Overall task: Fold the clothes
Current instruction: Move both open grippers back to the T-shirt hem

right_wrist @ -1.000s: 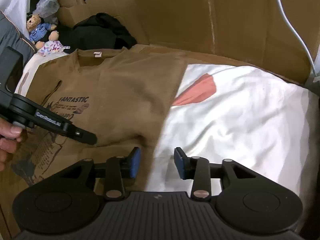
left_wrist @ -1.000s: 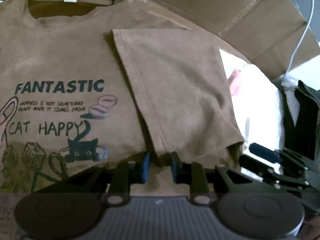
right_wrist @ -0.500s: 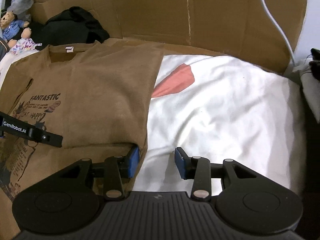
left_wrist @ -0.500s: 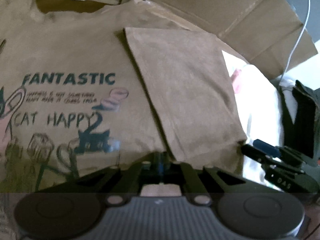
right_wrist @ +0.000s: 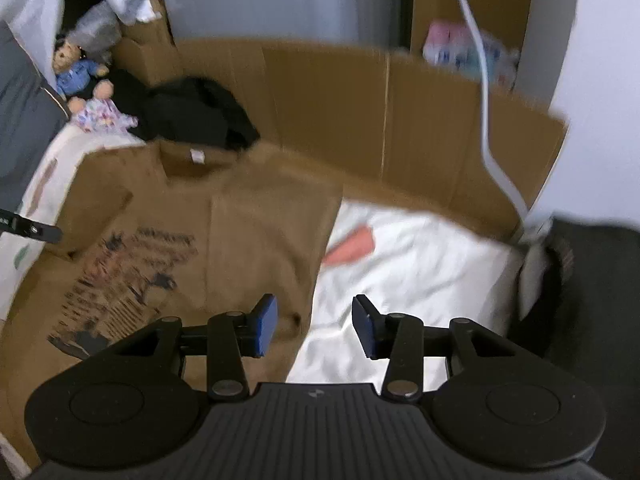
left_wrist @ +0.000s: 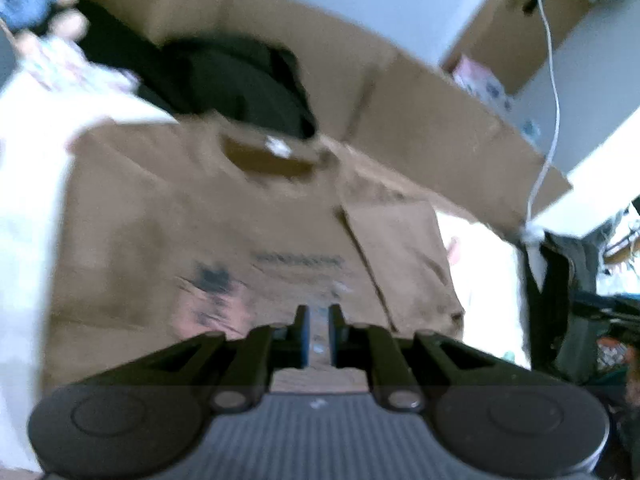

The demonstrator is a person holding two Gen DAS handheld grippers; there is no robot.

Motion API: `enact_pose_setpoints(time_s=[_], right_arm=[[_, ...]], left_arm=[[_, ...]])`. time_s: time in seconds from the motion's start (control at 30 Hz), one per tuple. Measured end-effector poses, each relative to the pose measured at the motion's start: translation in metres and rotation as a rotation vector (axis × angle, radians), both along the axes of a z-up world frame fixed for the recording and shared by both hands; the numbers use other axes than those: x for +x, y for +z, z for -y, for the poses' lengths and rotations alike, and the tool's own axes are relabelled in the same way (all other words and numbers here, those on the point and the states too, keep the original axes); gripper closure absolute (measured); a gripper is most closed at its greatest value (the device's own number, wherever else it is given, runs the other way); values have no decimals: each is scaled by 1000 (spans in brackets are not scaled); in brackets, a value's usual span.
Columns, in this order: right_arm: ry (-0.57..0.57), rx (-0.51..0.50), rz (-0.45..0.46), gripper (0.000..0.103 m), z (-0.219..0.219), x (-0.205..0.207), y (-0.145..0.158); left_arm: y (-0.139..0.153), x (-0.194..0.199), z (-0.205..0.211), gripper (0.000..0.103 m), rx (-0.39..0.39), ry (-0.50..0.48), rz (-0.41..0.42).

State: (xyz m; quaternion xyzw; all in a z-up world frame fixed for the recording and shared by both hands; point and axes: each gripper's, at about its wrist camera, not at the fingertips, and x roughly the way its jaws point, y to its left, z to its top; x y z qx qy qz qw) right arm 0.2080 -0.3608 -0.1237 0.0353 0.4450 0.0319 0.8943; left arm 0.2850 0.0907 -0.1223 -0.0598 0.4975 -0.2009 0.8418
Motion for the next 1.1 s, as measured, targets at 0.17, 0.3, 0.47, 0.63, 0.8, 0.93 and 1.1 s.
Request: enact_pose_setpoints(time_s=[0.17, 0.3, 0.47, 0.63, 0.8, 0.93, 1.1], right_arm=[[-26, -6, 47, 57, -6, -2, 80], [-13, -42, 69, 57, -22, -6, 125], [-33, 4, 95, 56, -39, -11, 160], [-7, 141, 140, 56, -50, -29, 175], [24, 199, 163, 54, -63, -51, 180], [8, 233, 167, 48, -64, -65, 166], [-10, 246, 139, 46, -66, -82, 139]], left_arm=[[62, -9, -44, 94, 58, -2, 84], [90, -29, -80, 94, 76, 11, 117], [95, -62, -120, 93, 78, 40, 115], [90, -96, -153, 89, 73, 68, 127], [81, -126, -175, 85, 50, 61, 111], [76, -143, -188, 84, 53, 64, 99], [69, -161, -207, 80, 27, 88, 94]])
